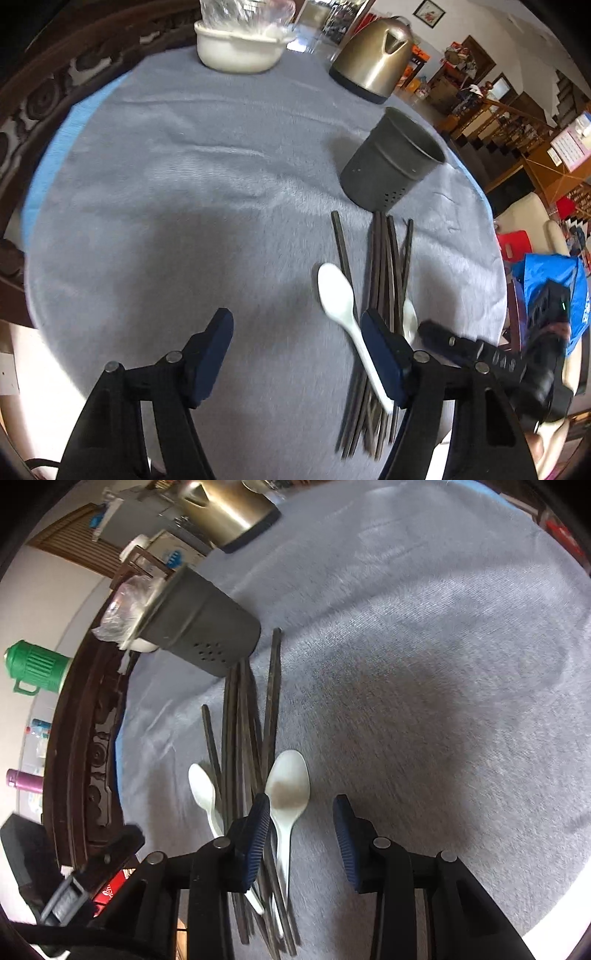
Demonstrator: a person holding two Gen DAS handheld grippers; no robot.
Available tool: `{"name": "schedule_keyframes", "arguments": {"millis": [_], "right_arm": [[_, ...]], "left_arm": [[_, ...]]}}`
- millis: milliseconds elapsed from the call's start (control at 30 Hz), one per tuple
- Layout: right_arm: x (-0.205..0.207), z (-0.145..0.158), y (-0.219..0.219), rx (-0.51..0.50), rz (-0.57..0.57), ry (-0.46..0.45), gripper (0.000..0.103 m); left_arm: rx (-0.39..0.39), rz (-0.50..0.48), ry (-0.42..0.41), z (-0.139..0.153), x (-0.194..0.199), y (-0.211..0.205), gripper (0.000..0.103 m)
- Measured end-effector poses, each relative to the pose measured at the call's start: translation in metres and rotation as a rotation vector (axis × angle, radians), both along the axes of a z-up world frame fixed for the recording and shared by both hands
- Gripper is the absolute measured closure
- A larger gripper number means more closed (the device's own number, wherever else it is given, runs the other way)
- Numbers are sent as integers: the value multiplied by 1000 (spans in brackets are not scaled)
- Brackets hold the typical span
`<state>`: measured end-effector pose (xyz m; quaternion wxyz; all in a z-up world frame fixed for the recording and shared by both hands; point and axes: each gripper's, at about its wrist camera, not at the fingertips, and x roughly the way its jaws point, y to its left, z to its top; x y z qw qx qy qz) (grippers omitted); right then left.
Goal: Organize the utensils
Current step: 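Grasp a white spoon with the right tool while the left tool grasps the other spoon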
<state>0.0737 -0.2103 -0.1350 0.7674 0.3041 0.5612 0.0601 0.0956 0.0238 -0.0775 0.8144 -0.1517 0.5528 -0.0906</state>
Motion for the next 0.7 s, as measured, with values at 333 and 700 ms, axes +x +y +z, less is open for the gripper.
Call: {"name": "schedule_keyframes", "arguments": {"millis": [333,700], "right_arm": [[26,13,43,-196,105,31,65],[16,15,11,-175,112,-16,74]], "left_arm": [[19,18,78,-17,29,1,39],[34,-34,104,-23,38,-17,48]]}}
